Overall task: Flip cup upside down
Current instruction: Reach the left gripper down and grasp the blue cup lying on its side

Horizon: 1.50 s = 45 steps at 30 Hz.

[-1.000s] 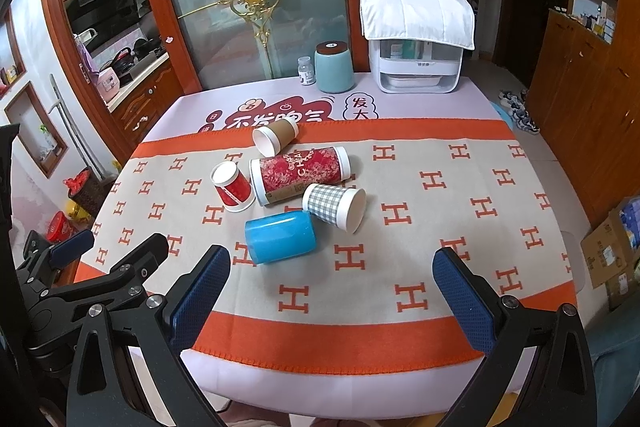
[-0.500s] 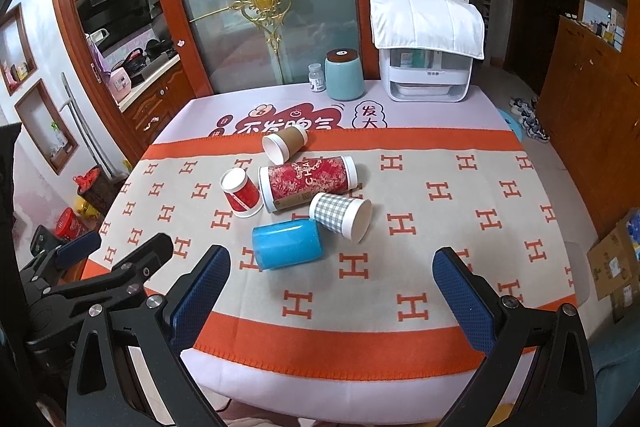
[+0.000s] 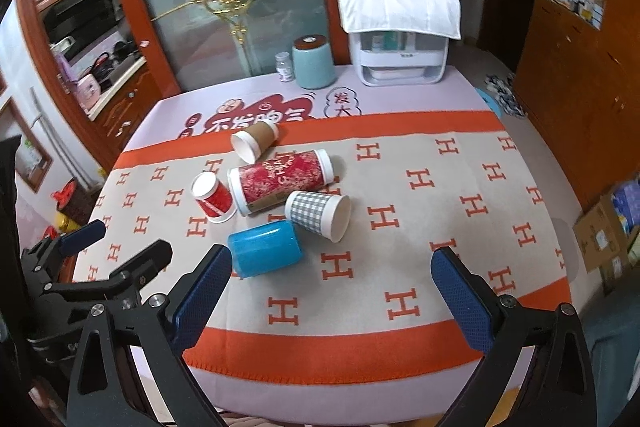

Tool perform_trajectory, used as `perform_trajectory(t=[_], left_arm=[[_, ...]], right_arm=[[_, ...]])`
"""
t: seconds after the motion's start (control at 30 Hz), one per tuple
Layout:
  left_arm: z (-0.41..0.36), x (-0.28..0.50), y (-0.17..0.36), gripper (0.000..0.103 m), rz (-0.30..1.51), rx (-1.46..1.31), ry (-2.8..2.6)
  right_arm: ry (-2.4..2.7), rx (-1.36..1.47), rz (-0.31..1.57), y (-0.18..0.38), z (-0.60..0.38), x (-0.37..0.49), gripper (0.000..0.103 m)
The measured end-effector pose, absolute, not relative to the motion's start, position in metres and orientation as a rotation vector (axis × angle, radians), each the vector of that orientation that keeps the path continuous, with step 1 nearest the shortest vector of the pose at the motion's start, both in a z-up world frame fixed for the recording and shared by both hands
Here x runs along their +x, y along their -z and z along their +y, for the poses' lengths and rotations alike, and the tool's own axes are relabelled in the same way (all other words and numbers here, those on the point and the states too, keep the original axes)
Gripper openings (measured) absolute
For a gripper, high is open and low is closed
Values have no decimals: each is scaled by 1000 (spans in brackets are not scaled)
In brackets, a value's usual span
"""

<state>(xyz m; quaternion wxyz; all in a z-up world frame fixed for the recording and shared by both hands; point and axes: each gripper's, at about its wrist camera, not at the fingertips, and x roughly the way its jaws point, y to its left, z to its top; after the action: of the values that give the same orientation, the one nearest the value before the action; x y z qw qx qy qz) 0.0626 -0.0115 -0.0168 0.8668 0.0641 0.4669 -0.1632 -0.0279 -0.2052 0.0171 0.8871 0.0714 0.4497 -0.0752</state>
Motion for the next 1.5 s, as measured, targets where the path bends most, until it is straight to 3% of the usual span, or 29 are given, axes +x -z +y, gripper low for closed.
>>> perform_trajectory(t=[0.2, 0.5, 0.83, 1.4, 1.47, 1.5], left_arm=[[-22, 91, 41, 102, 1013, 243, 438], [-35, 131, 99, 102, 1107, 388, 521], [-81, 141, 163, 98, 1138, 738, 669], [-131, 149, 214, 92, 1239, 985, 766], [-134, 149, 217, 85, 1253, 1004, 781], [-136, 149, 220, 73, 1276, 1006, 794]], right_arm=[[219, 215, 1011, 10, -210, -2, 97], [339, 337, 1146, 98, -220, 10, 86], [384, 491, 1240, 186, -225, 13, 85], [417, 615, 1308, 241, -237, 5, 85], [417, 618, 1309, 243, -238, 5, 84], [418, 618, 1309, 243, -238, 5, 84]])
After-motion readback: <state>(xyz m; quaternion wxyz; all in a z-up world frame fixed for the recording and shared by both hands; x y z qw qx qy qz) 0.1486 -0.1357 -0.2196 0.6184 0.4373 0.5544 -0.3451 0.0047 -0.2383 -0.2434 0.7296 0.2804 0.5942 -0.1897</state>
